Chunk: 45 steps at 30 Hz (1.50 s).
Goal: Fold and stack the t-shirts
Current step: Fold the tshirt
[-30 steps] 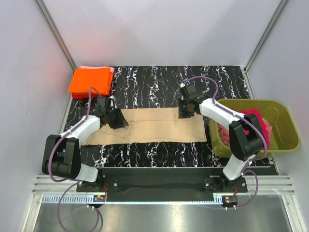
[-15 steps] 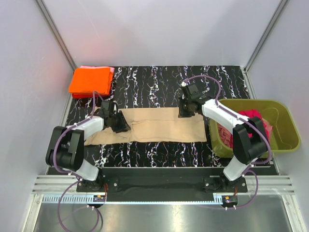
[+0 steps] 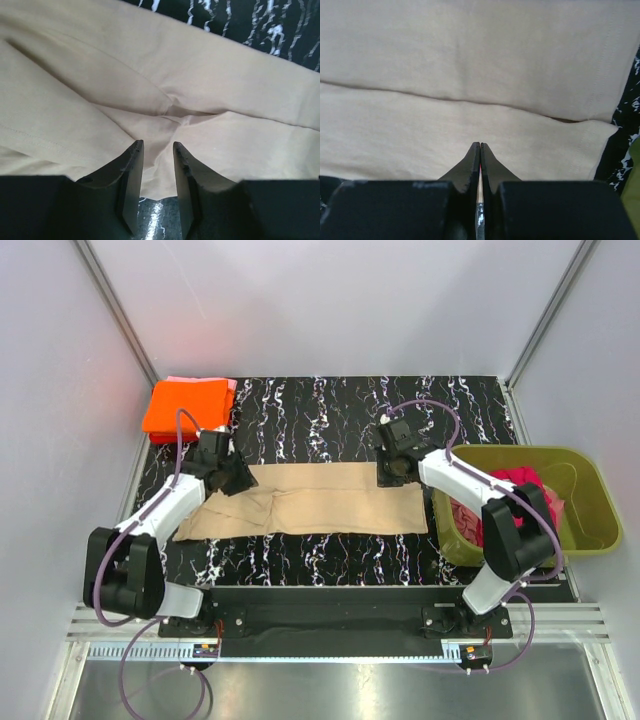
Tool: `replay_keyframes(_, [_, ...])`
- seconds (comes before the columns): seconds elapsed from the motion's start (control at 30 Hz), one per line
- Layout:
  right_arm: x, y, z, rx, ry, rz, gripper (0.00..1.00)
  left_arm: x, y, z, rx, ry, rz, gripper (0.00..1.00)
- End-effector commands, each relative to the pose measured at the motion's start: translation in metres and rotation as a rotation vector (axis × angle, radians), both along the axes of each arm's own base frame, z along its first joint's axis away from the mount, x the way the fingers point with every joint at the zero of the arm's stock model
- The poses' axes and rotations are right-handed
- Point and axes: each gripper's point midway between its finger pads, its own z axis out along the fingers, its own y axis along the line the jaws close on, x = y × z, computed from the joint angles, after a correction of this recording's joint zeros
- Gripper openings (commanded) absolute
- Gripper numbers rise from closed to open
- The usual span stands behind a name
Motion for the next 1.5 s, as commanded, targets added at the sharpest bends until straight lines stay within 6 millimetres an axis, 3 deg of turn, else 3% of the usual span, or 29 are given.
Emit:
replay_keyframes(0.0, [0.013,-0.009,-0.011,-0.083,-0.026,-0.012,0.05,0.004,0.012,-0.02,0.067,0.035,0.042,0.35])
replay_keyframes(0.03, [0.013,-0.009,-0.024,-0.103,0.003,-0.005,0.05,0.004,0.017,-0.025,0.085,0.053,0.056,0.35])
replay_keyframes(0.17, [0.006,-0.016,-0.042,-0.166,0.029,-0.032,0.05,0.0,0.038,-0.045,0.143,0.129,0.113,0.35])
replay_keyframes(0.2, [-0.003,-0.024,-0.051,-0.195,0.048,-0.048,0.05,0.0,0.043,-0.045,0.152,0.129,0.129,0.35])
replay_keyframes(0.37, [-0.039,-0.023,-0.069,-0.225,0.086,-0.055,0.04,0.008,0.07,-0.037,0.269,0.085,0.182,0.37])
replay_keyframes(0.63, [-0.078,0.001,-0.07,-0.207,0.106,-0.041,0.04,0.003,0.1,-0.051,0.389,0.146,0.246,0.37])
replay_keyframes(0.83, [-0.112,-0.012,-0.072,-0.221,0.142,-0.096,0.04,0.01,0.121,-0.044,0.396,0.143,0.29,0.37])
replay_keyframes(1.0, [-0.131,-0.011,-0.072,-0.212,0.137,-0.093,0.04,0.021,0.084,-0.049,0.282,0.107,0.175,0.37])
replay_keyframes(1.2, [-0.144,-0.016,-0.075,-0.208,0.148,-0.096,0.04,0.019,0.049,-0.066,0.258,0.135,0.081,0.37])
replay_keyframes(1.47, [-0.152,-0.013,-0.057,-0.163,0.127,-0.087,0.06,0.021,0.03,-0.085,0.27,0.182,0.067,0.37])
